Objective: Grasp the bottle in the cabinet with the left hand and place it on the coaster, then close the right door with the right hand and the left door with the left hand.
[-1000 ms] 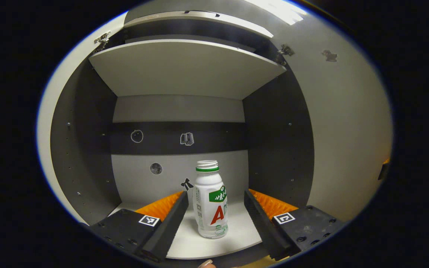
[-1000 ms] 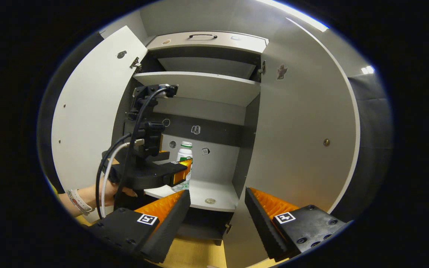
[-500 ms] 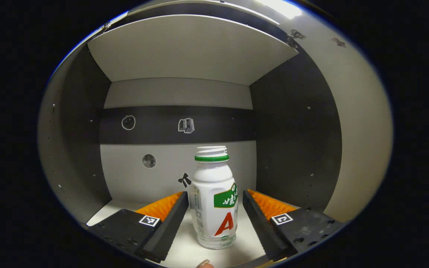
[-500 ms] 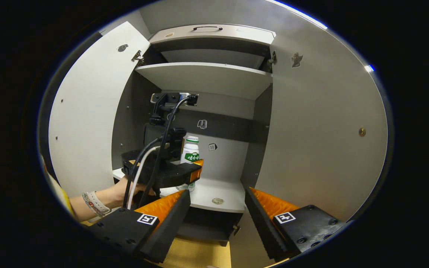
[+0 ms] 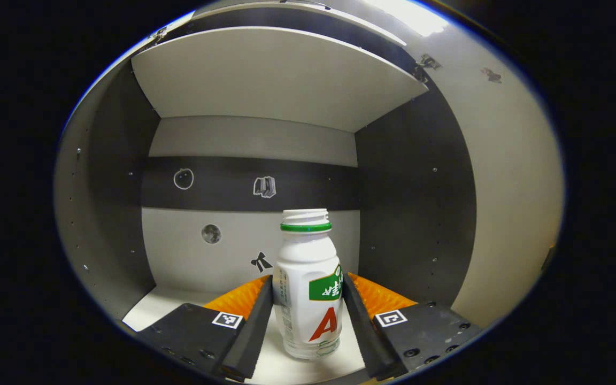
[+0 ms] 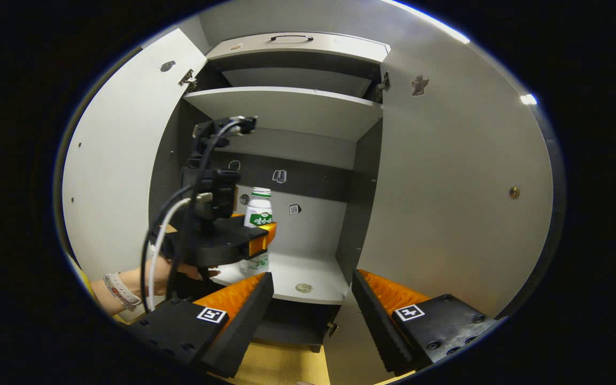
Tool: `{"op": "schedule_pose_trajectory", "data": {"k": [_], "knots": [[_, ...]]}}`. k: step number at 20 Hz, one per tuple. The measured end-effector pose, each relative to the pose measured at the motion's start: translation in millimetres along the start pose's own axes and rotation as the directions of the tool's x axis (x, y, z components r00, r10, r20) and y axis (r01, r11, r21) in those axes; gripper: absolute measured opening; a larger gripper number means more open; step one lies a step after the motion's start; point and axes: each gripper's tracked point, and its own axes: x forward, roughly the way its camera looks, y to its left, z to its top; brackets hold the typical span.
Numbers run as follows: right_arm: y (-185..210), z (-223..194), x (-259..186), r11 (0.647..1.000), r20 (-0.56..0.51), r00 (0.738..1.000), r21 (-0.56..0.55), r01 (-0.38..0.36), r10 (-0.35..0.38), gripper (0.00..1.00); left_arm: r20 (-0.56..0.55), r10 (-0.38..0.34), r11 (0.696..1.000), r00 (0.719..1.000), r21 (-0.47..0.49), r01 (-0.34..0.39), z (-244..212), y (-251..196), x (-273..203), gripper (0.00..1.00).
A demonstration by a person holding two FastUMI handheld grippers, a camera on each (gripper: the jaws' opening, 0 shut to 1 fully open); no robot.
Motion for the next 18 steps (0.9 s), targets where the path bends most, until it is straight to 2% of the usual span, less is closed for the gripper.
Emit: {"op": "schedule_pose_trajectory", "data": {"k": [5,8,11,12,13,14,15,18], "knots": [[-4.4,2.7,-10.8,0.999,0.003,0.999,-0.001,0.054,-0.054,0.98,0.029,-0.01,0.999,1.0,-0.033,0.011,22.1,9.2,-91.6,0.75],[-5.3,-2.1,-20.0,0.996,0.005,0.996,0.006,0.084,-0.084,0.98,0.012,0.015,0.999,1.0,-0.043,-0.015,12.0,13.9,-148.9,0.76],[-4.0,-12.0,-30.2,0.994,-0.005,0.994,0.004,0.108,-0.108,0.98,-0.017,0.014,0.999,1.0,-0.052,-0.015,-12.7,11.6,-208.2,0.75],[-2.9,-15.5,-33.4,0.993,0.001,0.993,0.001,0.117,-0.117,0.95,-0.023,0.008,0.998,1.0,-0.054,-0.009,-22.5,9.4,-224.5,0.75],[-1.8,-21.4,-36.3,0.992,0.002,0.992,-0.003,0.125,-0.125,0.98,-0.033,0.001,0.998,0.999,-0.06,-0.003,-36.0,6.4,-240.6,0.75],[0.5,-27.9,-39.5,0.991,0.001,0.991,-0.011,0.133,-0.133,0.94,-0.047,-0.011,0.998,0.999,-0.065,0.008,-52.7,2.9,-255.8,0.75],[2.3,-35.7,-41.8,0.99,-0.003,0.99,-0.018,0.142,-0.142,0.98,-0.065,-0.024,0.997,0.998,-0.07,0.02,-68.0,-1.8,-268.5,0.75],[13.9,-62.6,-45.4,0.99,-0.032,0.989,-0.02,0.141,-0.142,0.98,-0.125,-0.052,0.995,0.991,-0.087,0.041,-119.2,-19.6,-303.1,0.75]]}}
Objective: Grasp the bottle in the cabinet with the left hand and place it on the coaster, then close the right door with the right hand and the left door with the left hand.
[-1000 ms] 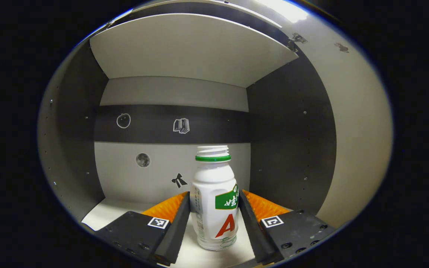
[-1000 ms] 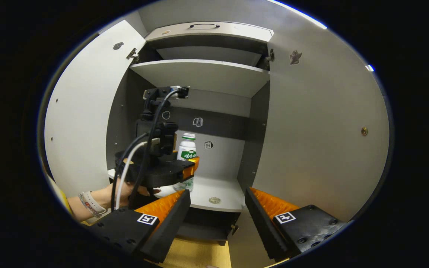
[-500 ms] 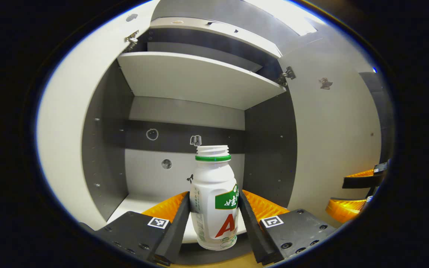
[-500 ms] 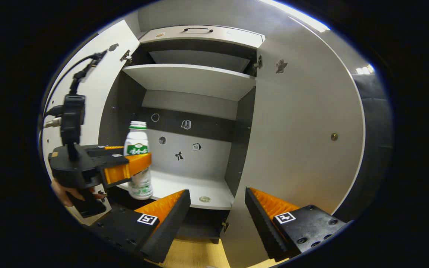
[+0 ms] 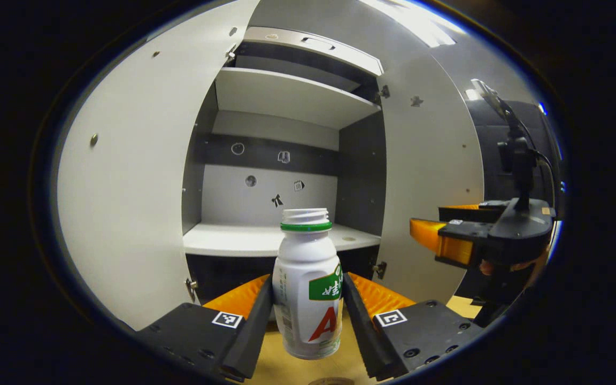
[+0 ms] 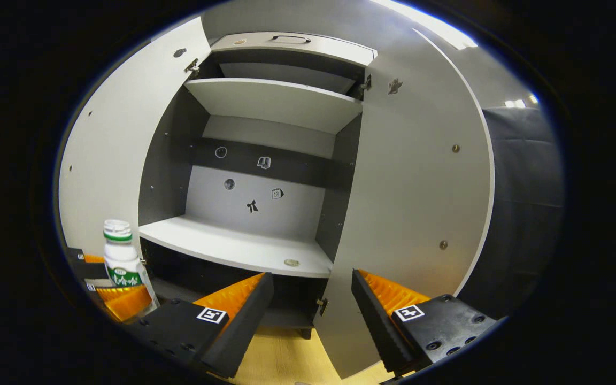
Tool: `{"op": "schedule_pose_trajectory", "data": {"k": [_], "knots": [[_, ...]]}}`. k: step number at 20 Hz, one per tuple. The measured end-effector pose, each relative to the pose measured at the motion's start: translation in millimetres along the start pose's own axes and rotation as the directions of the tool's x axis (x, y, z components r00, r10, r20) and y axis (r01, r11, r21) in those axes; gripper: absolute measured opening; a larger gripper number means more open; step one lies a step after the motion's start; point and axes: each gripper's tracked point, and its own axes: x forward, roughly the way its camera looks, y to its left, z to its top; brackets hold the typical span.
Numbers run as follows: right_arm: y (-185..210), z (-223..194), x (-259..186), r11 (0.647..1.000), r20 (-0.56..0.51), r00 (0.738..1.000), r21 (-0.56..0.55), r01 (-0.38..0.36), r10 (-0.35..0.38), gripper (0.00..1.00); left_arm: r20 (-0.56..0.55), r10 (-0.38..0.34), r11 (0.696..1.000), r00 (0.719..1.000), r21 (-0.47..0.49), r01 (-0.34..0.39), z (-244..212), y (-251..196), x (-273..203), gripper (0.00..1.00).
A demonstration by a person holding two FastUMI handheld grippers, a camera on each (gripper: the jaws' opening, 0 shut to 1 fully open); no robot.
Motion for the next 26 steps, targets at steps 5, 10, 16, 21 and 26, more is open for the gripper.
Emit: {"op": "schedule_pose_trajectory", "data": {"k": [5,10,16,21,26], "knots": [[18.3,-42.1,7.5,0.998,-0.059,0.997,-0.012,-0.056,0.055,0.98,0.012,0.038,0.999,0.999,0.018,-0.038,-67.1,-19.6,-27.0,0.75],[28.1,-75.8,6.7,0.993,-0.053,0.993,-0.039,-0.112,0.11,0.98,0.032,0.119,0.993,0.992,0.016,-0.119,-123.0,-29.8,-31.8,0.75],[47.3,-118.8,-6.1,0.98,-0.077,0.982,-0.08,-0.181,0.175,0.98,0.034,0.159,0.987,0.987,0.033,-0.16,-172.6,-36.3,-38.0,0.75],[60.1,-144.3,-11.1,0.969,-0.117,0.97,-0.108,-0.224,0.212,0.98,0.021,0.153,0.987,0.988,0.051,-0.154,-195.7,-45.9,-44.6,0.75],[65.2,-149.8,-14.2,0.966,-0.132,0.965,-0.102,-0.239,0.225,0.98,0.064,0.174,0.983,0.983,0.046,-0.177,-200.6,-49.1,-48.4,0.77]]}}
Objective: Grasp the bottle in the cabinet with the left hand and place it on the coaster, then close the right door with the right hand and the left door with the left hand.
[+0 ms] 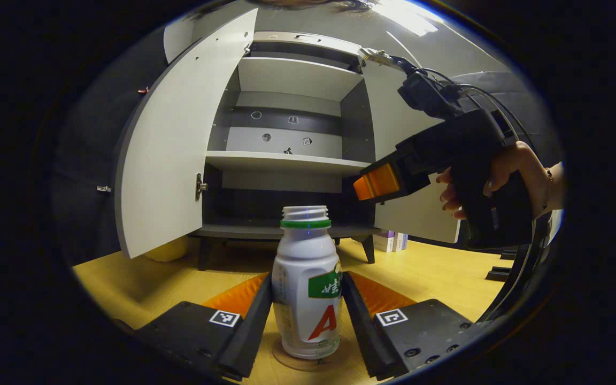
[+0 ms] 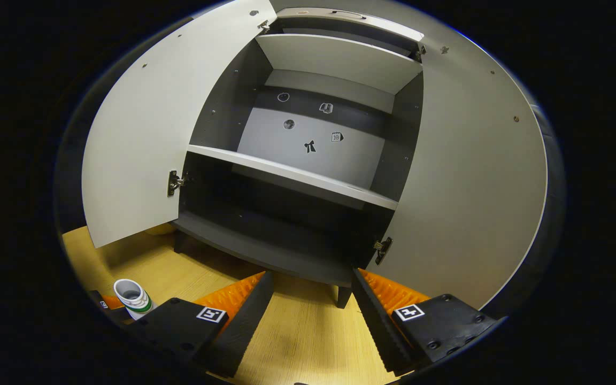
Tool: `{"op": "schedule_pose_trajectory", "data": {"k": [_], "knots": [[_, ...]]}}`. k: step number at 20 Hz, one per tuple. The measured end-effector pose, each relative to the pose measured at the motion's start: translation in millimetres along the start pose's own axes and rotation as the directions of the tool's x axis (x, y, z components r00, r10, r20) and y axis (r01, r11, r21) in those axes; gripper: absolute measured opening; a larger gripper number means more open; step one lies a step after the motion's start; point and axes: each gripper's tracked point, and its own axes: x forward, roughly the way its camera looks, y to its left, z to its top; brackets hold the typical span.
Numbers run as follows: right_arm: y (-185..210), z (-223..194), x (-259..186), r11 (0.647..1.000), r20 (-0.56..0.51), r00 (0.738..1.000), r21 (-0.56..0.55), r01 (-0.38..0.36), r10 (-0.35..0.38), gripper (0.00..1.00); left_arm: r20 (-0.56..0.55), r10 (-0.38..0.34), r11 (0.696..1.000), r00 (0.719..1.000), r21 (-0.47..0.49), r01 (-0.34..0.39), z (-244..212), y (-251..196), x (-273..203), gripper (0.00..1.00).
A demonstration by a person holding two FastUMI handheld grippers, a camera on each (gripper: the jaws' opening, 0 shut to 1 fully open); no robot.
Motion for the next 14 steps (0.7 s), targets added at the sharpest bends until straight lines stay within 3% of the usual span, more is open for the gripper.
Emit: {"op": "schedule_pose_trajectory", "data": {"k": [4,6,14], "knots": [[2.1,-0.6,-0.4,1.0,-0.006,1.0,0.007,0.0,0.0,0.98,-0.03,0.018,1.0,0.999,-0.011,-0.019,-5.5,2.8,3.4,0.83],[2.8,3.8,-1.5,1.0,-0.013,1.0,0.023,-0.001,0.001,0.98,-0.047,0.028,1.0,0.998,-0.007,-0.028,-1.9,6.0,4.5,0.98],[-26.8,57.7,-18.0,0.997,0.043,0.997,0.043,0.067,-0.068,0.98,0.019,-0.07,0.997,0.997,0.025,0.069,71.4,-6.0,10.4,0.98]]}}
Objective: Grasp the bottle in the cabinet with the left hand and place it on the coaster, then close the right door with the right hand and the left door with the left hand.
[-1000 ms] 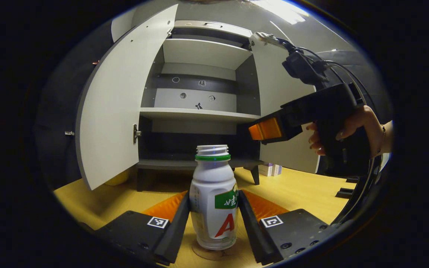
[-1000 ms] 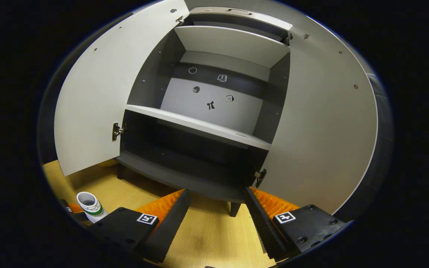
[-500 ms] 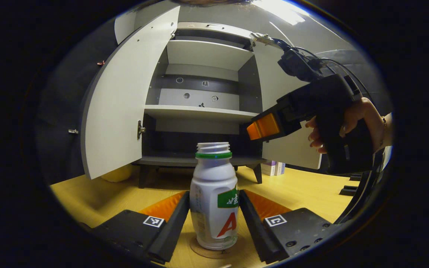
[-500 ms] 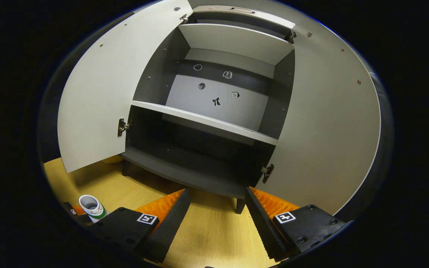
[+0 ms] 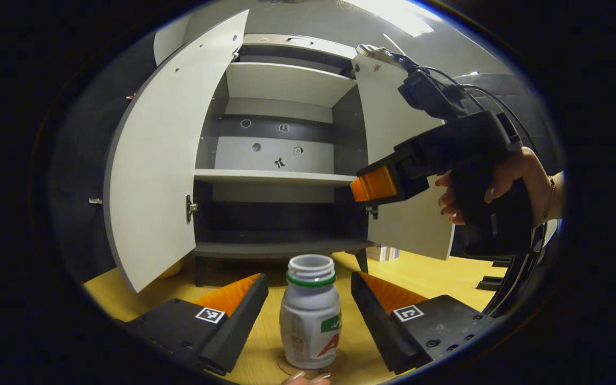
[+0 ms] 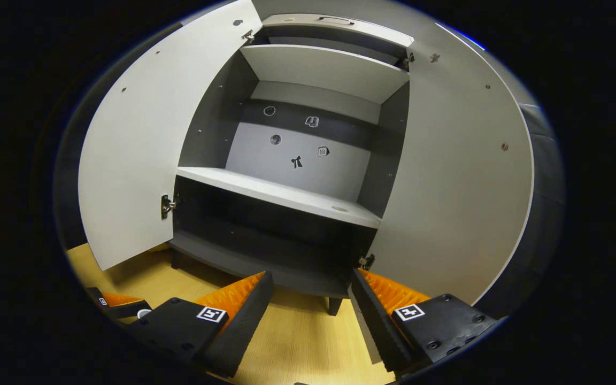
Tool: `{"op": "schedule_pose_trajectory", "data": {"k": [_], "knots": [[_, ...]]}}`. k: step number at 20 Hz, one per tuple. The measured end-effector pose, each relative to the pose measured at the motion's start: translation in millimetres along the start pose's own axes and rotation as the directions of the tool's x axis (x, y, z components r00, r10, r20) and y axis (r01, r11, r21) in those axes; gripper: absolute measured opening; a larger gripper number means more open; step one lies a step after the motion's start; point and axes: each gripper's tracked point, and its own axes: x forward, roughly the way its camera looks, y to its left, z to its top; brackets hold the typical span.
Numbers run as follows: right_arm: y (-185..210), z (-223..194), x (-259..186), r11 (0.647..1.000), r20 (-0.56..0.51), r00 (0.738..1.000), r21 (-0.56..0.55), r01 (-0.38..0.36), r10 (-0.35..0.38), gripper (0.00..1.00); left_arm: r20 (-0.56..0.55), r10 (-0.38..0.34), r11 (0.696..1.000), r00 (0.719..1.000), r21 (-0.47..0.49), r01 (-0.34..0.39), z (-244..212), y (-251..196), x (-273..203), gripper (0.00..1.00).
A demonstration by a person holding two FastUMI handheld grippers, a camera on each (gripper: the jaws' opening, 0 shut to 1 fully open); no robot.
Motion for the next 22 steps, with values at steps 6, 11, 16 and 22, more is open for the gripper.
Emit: {"op": "schedule_pose_trajectory", "data": {"k": [6,11,16,22], "knots": [[-28.1,75.6,-33.8,0.996,0.068,0.997,0.085,0.037,-0.043,0.98,0.066,-0.09,0.993,0.994,-0.071,0.095,120.0,6.1,21.1,0.98],[-61.4,145.0,-75.4,0.985,0.17,0.977,0.141,0.102,-0.126,0.98,0.102,-0.073,0.996,0.992,-0.05,0.079,219.7,41.5,23.6,0.98],[-108.4,179.5,-111.2,0.933,0.183,0.949,0.304,0.194,-0.257,0.98,0.108,-0.08,0.997,0.991,0.017,0.079,278.6,62.0,9.3,0.97],[-185.7,175.3,-134.0,0.886,0.177,0.892,0.302,0.353,-0.416,0.97,0.141,-0.016,0.997,0.99,0.078,0.005,314.5,88.9,-19.5,0.98]]}}
